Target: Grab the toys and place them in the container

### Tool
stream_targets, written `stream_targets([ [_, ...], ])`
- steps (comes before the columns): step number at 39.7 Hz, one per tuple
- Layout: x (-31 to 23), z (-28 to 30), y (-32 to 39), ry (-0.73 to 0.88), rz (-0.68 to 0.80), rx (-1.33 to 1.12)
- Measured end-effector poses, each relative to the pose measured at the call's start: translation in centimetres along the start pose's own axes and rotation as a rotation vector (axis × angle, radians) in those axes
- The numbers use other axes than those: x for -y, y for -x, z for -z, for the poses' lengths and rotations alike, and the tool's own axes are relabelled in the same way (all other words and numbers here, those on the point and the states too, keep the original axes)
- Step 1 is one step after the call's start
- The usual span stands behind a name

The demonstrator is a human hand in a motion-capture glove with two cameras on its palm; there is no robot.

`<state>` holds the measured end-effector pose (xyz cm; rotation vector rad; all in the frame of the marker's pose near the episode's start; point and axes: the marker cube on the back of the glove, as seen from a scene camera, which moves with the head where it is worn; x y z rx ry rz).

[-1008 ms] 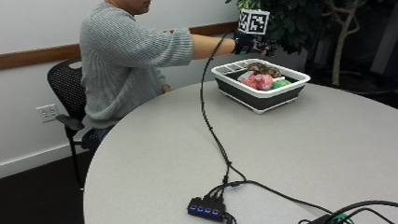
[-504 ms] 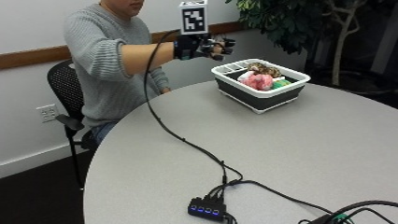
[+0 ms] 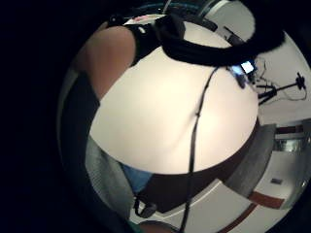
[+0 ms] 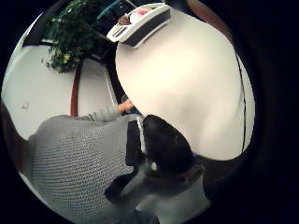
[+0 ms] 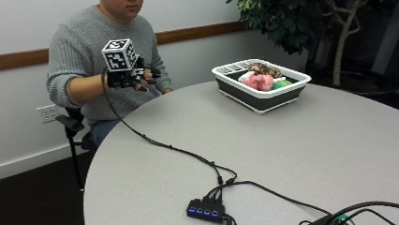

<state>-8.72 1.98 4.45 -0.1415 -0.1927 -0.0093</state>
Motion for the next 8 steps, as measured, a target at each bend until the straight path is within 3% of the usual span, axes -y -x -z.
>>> stream_targets([
  [8,-0.8,-1.2,-1.5,-0.029,-0.040,-0.059],
])
